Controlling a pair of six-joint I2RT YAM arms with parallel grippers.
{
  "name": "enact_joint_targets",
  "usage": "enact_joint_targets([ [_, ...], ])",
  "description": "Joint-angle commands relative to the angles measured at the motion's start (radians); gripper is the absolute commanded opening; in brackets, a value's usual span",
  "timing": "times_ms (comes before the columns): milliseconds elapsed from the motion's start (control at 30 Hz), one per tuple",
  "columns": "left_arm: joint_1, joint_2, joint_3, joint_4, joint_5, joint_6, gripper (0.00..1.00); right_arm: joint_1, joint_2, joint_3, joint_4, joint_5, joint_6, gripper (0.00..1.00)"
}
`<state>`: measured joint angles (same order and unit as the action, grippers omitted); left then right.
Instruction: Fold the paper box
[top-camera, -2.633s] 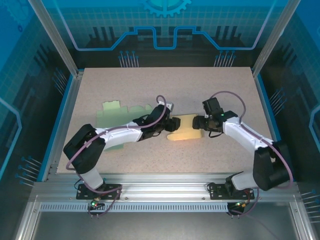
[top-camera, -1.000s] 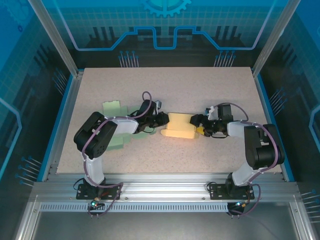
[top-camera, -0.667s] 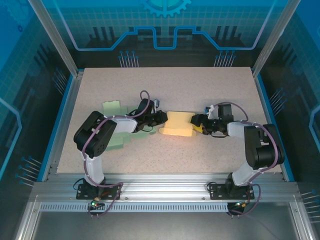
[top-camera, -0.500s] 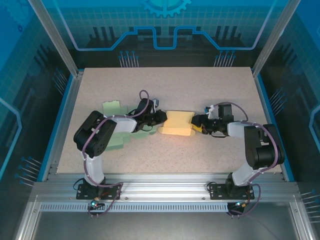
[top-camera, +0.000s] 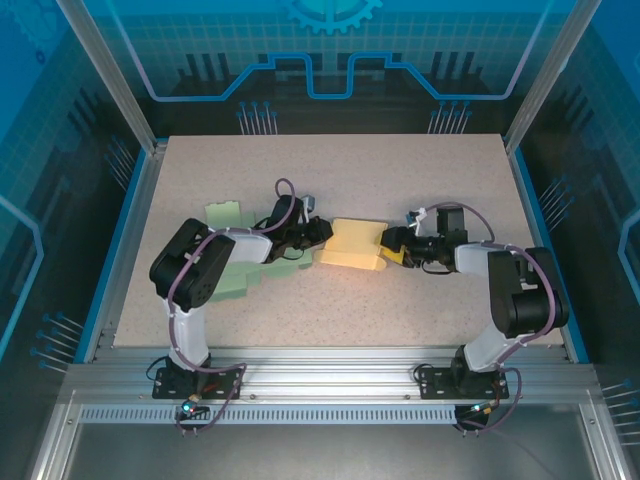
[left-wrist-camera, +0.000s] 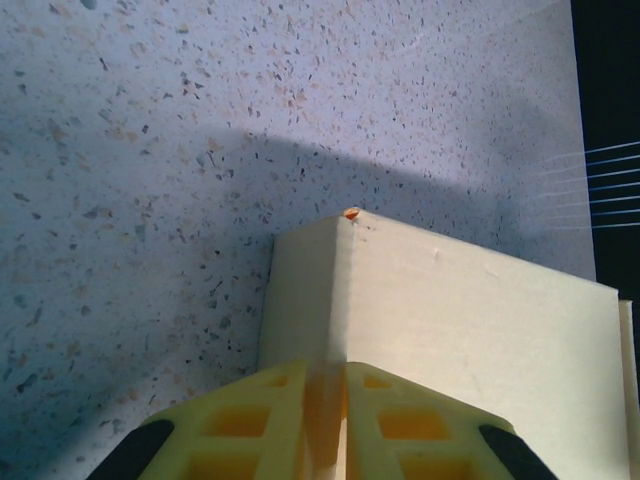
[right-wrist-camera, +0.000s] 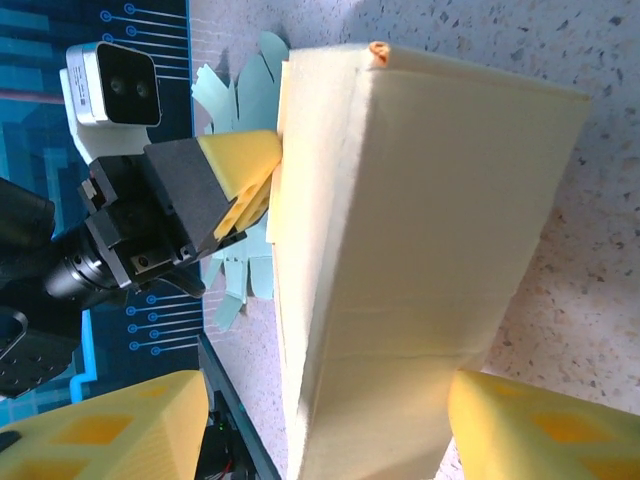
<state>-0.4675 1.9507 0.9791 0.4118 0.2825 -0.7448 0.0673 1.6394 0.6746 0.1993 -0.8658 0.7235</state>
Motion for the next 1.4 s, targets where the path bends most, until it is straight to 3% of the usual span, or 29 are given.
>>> enact_joint_targets([
  [0, -0.009, 0.053, -0.02, -0.081, 0.049, -0.018, 0.16, 0.024, 0.031, 0.037, -0.013, -0.031, -0.033, 0.66],
  [133, -0.008, 0.049, -0.025, -0.082, 0.05, -0.017, 0.16, 0.025, 0.041, 0.042, -0.013, -0.004, -0.036, 0.55],
  [233, -0.008, 0.046, -0.025, -0.081, 0.052, -0.016, 0.16, 0.026, 0.05, 0.053, -0.03, 0.013, -0.035, 0.55],
  [300, -0.008, 0.046, -0.026, -0.08, 0.052, -0.014, 0.16, 0.028, 0.057, 0.073, -0.079, 0.049, -0.053, 0.61],
  [367, -0.008, 0.047, -0.028, -0.08, 0.049, -0.013, 0.16, 0.034, 0.059, 0.09, -0.136, 0.099, -0.075, 0.77],
  [433, -0.004, 0.047, -0.031, -0.082, 0.046, -0.017, 0.16, 0.034, 0.054, 0.097, -0.177, 0.14, -0.089, 0.85],
  [633, 0.021, 0.044, -0.054, -0.069, 0.044, -0.033, 0.15, 0.035, 0.015, 0.094, -0.252, 0.217, -0.122, 0.91],
  [767, 0.025, 0.043, -0.054, -0.064, 0.046, -0.031, 0.15, 0.035, 0.006, 0.094, -0.239, 0.194, -0.124, 0.91],
  [967, 0.026, 0.039, -0.046, -0.065, 0.058, -0.021, 0.15, 0.036, 0.058, 0.098, -0.093, 0.088, -0.06, 0.84],
  [1200, 0.025, 0.011, -0.042, -0.074, 0.061, -0.004, 0.21, 0.046, 0.08, 0.114, -0.02, 0.028, -0.002, 0.56],
  [1367, 0.024, -0.045, -0.043, -0.063, 0.071, 0.012, 0.26, 0.042, 0.045, 0.106, -0.072, 0.049, 0.018, 0.47],
])
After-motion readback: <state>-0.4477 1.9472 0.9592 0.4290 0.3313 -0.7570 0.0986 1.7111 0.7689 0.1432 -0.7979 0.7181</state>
